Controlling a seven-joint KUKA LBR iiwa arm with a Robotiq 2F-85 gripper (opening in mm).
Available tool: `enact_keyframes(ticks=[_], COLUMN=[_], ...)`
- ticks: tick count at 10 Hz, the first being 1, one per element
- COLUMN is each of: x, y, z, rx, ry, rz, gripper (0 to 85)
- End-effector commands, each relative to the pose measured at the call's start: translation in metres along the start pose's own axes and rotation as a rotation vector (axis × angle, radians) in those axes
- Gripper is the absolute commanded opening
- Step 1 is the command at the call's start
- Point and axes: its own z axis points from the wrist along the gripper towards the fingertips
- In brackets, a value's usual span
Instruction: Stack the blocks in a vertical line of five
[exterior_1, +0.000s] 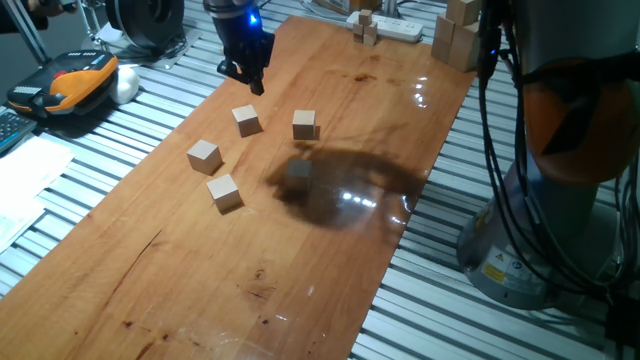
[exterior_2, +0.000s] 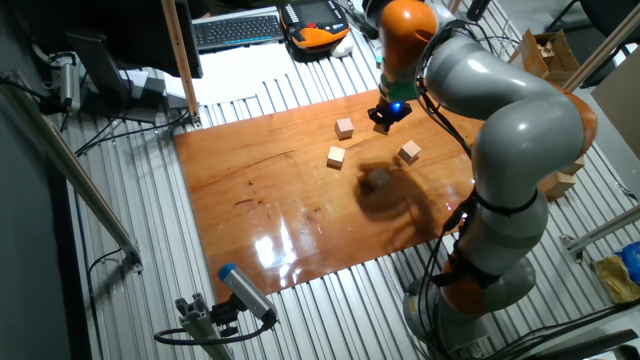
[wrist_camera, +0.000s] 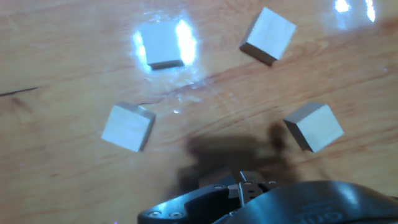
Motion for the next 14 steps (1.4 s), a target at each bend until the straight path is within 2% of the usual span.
enact_keyframes(ticks=[1,4,8,12,14], x=[-0.002,-0.005,-0.006,-0.011,-0.012], y=[0.002,0.019,0.065,0.102,0.113], z=[0.002,0.006,0.001,0.008,0.009], rx=[-0.005,-0.033,-0.030,-0.039,-0.043], ry=[-0.006,-0.003,-0.006,-0.012,-0.010], rz=[-0.002,0.011,0.041,0.081,0.136], gripper=[0.0,0.0,0.0,0.0,0.0])
